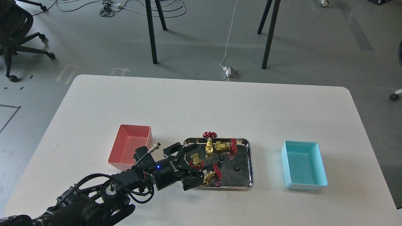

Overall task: Place valve in pink box and gear in blue box
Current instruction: 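Reach the left gripper into the tray and grasp a brass valve, then carry the valve with the left gripper into the pink box and release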

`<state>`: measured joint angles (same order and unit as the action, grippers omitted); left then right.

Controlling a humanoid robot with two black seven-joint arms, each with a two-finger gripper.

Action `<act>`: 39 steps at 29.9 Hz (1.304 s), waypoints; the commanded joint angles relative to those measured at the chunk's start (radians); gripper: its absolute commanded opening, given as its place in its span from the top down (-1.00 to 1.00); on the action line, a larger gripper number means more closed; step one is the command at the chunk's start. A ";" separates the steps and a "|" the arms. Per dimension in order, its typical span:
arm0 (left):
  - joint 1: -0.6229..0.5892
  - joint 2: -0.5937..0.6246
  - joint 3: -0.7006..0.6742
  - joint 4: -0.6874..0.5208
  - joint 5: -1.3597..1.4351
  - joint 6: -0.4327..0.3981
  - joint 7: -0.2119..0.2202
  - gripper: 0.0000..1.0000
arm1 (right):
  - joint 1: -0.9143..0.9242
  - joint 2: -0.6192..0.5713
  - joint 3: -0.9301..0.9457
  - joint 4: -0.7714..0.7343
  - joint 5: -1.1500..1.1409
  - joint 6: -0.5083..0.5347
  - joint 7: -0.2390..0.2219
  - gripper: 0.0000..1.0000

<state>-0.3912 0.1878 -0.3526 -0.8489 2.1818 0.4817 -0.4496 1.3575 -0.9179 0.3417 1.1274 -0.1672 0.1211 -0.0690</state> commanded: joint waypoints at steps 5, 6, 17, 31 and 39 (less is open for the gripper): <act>-0.009 -0.027 0.001 0.073 0.000 0.002 -0.001 -0.99 | -0.002 0.001 0.000 0.000 0.000 0.000 0.001 -0.98; -0.009 -0.027 0.001 0.079 0.000 0.003 -0.001 -0.98 | -0.002 0.001 0.000 0.000 0.000 -0.001 0.001 -0.98; -0.014 -0.016 0.035 0.090 0.000 0.003 -0.001 -0.38 | -0.002 0.008 0.000 -0.006 0.000 -0.001 0.001 -0.97; -0.014 -0.018 0.024 0.082 0.000 0.005 -0.011 0.78 | -0.008 0.011 -0.004 -0.023 -0.002 0.000 0.003 -0.97; -0.037 0.080 -0.048 -0.042 0.000 0.007 -0.012 0.76 | -0.006 0.008 -0.006 -0.024 -0.002 0.003 0.002 -0.97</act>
<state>-0.4105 0.2147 -0.3670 -0.8267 2.1816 0.4886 -0.4623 1.3499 -0.9083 0.3361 1.1032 -0.1684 0.1228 -0.0665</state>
